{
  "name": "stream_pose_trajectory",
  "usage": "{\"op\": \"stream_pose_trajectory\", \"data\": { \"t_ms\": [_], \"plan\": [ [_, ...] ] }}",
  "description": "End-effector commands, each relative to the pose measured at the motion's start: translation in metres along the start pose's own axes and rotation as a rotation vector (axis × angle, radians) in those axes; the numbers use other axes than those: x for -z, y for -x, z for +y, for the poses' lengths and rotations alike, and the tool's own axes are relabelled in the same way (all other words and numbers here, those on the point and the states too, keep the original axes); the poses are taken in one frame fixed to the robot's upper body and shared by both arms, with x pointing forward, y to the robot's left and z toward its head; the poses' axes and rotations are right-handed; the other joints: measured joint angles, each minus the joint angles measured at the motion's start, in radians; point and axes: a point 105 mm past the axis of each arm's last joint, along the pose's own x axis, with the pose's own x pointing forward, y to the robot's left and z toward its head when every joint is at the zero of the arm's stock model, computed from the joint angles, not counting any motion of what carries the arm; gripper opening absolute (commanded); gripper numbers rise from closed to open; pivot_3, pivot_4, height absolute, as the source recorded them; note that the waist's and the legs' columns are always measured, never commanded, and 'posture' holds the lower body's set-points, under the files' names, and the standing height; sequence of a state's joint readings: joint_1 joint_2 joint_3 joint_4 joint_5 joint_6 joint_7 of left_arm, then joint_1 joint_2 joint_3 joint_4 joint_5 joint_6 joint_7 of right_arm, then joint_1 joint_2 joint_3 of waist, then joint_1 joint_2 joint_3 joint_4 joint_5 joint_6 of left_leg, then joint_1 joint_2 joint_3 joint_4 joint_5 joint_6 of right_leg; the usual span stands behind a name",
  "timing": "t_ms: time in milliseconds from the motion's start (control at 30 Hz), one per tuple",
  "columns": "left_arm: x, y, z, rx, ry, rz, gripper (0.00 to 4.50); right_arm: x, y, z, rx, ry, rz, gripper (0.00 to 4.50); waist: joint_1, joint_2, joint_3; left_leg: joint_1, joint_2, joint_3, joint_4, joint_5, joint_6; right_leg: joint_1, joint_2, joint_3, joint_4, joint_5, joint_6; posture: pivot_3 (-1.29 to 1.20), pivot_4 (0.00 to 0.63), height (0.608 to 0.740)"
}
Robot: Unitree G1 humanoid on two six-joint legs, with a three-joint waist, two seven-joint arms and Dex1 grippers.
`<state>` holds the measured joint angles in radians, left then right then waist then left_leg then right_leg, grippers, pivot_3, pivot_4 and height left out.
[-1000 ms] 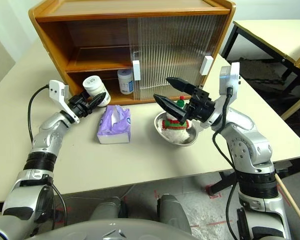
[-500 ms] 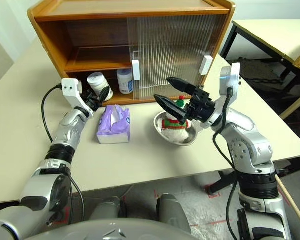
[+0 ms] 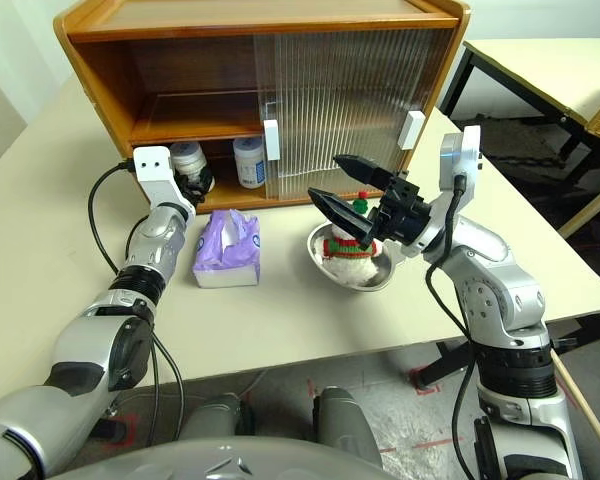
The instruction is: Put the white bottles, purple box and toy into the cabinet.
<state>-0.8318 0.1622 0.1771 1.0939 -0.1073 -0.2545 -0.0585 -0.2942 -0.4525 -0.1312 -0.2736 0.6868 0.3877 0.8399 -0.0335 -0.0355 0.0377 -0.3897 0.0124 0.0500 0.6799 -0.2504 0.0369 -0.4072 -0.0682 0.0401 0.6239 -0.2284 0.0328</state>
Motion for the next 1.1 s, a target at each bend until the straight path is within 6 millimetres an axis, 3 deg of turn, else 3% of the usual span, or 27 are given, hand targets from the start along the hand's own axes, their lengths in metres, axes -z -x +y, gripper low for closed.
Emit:
{"op": "stream_pose_trajectory", "data": {
  "t_ms": [33,267,400,800,1100],
  "plan": [
    [-0.013,-0.006,-0.005,0.0,-0.025,-0.033,3.04,-0.003,0.0,0.002,-0.003,0.017,-0.013,4.5,0.0,0.0,0.0,0.0,0.0,0.0,0.0,0.0,0.0,0.0,0.0,0.0,0.0,0.0,0.0,-0.04,0.0,0.74],
    [-0.01,-0.008,-0.011,0.009,-0.065,-0.01,3.04,-0.003,-0.001,0.002,-0.001,0.018,-0.016,4.5,-0.001,0.0,0.0,0.0,0.0,0.0,0.0,0.0,0.0,0.0,0.0,0.0,0.0,0.0,0.0,-0.04,0.0,0.74],
    [-0.008,-0.008,-0.012,0.017,-0.066,-0.004,4.44,-0.003,-0.001,0.001,0.001,0.02,-0.015,4.5,-0.001,0.0,0.0,0.0,0.0,0.0,0.0,0.0,0.0,0.0,0.0,0.0,0.0,0.0,0.0,-0.04,0.0,0.74],
    [-0.003,0.002,-0.017,0.13,0.03,-0.046,4.48,-0.003,-0.002,0.0,-0.01,0.02,-0.008,4.5,-0.001,0.0,0.0,0.0,0.0,0.0,0.0,0.0,0.0,0.0,0.0,0.0,0.0,0.001,-0.002,-0.02,0.0,0.74],
    [-0.008,0.013,-0.004,0.155,0.05,-0.089,4.48,-0.001,-0.004,-0.001,-0.025,0.013,0.0,4.5,0.001,-0.001,0.0,0.0,0.0,0.0,0.0,0.0,0.0,0.0,0.0,0.0,0.001,0.002,-0.004,0.0,0.0,0.74]
  ]
}}
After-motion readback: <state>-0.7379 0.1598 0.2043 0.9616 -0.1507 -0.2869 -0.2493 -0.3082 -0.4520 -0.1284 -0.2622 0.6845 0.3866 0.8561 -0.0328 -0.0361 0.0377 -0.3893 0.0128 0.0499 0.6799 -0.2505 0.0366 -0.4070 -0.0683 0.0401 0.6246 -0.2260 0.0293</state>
